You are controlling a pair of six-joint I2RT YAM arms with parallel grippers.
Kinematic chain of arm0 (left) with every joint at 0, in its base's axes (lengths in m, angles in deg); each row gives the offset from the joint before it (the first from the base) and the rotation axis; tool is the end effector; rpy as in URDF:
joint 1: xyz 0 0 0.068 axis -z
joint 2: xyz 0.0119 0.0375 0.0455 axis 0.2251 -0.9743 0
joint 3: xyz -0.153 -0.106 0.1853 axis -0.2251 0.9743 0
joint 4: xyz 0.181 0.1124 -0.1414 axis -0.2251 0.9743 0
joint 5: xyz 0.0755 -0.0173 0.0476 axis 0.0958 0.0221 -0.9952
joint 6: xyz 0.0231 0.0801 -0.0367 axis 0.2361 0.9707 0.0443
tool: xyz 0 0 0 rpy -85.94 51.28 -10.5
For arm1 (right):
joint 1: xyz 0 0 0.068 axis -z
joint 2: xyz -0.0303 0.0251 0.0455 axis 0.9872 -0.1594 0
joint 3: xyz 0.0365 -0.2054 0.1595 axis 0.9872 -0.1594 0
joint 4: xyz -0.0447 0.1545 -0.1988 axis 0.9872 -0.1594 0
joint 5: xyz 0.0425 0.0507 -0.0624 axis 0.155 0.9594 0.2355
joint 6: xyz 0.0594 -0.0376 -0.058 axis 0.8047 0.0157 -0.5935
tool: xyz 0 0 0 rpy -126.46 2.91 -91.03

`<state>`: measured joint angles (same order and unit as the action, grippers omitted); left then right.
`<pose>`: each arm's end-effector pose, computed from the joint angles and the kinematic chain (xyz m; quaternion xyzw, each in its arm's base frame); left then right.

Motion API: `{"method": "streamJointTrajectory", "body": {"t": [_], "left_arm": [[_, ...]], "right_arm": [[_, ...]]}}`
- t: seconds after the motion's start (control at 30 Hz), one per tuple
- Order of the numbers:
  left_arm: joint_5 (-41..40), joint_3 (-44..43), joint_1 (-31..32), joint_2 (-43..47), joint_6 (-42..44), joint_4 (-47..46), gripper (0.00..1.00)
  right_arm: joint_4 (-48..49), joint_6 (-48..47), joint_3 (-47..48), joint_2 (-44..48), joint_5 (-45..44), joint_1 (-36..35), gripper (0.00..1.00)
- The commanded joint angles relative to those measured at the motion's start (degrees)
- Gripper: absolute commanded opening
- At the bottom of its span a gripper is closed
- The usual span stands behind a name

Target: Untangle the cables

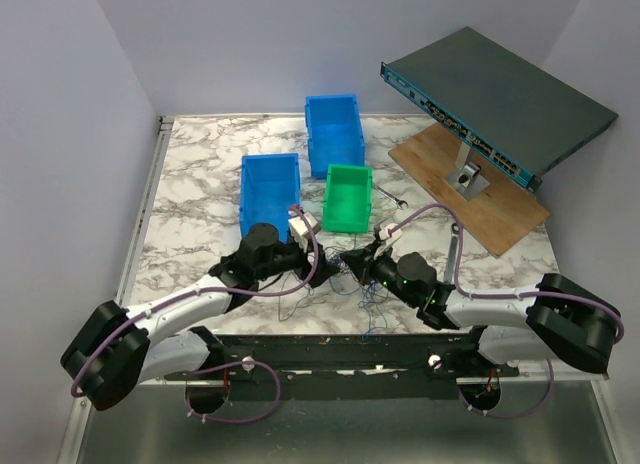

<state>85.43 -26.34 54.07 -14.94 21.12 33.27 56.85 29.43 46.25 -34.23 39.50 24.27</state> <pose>0.1833 -0.2006 0.1966 0.3057 0.7320 -0.4029 0.4564 0.1710 0.2259 0.1719 -0.1895 0.7265 0.3199 0.5779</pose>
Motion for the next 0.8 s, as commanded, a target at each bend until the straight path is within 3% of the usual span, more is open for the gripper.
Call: {"method": "streamJointTrajectory", "body": {"t": [0.0, 0.1, 0.2, 0.23, 0.3, 0.37, 0.43, 0.5, 0.77], "left_arm": [[-3.2, -4.4, 1.6, -4.1, 2.8, 4.2, 0.7], [-4.9, -7.2, 1.8, -7.1, 2.7, 7.9, 0.46], [-6.0, -8.5, 1.8, -8.4, 2.6, 9.3, 0.0], [-6.4, -8.4, 1.8, -8.1, 2.5, 9.4, 0.0], [-6.2, -7.4, 1.8, -6.6, 2.1, 8.4, 0.0], [-5.3, -5.5, 1.7, -3.8, 1.7, 6.0, 0.0], [-3.9, -2.4, 1.3, -0.2, 1.2, 1.9, 0.0], [-2.2, 0.4, 0.7, 3.4, 0.6, -1.7, 0.0], [4.8, 9.1, -4.1, 12.9, -5.1, -14.6, 0.0]], "right_arm": [[3.2, 0.5, 0.8, 0.1, 3.5, 0.1, 0.01], [3.4, 0.4, 0.5, 0.4, 4.0, 0.1, 0.01], [3.5, 0.2, 0.5, 0.2, 3.6, 0.1, 0.01], [3.5, 0.0, 0.6, 0.0, 3.4, 0.1, 0.03], [2.7, -0.5, 1.2, -0.6, 2.9, 0.1, 0.18], [1.0, -0.7, 2.1, -1.9, 1.6, 0.1, 0.48], [-0.7, -0.9, 3.4, -3.3, 0.3, 0.1, 0.62], [-2.1, -0.9, 4.6, -4.7, -0.6, 0.1, 0.68], [-8.3, 0.2, 10.1, -11.7, -5.8, 0.1, 0.69]]}}
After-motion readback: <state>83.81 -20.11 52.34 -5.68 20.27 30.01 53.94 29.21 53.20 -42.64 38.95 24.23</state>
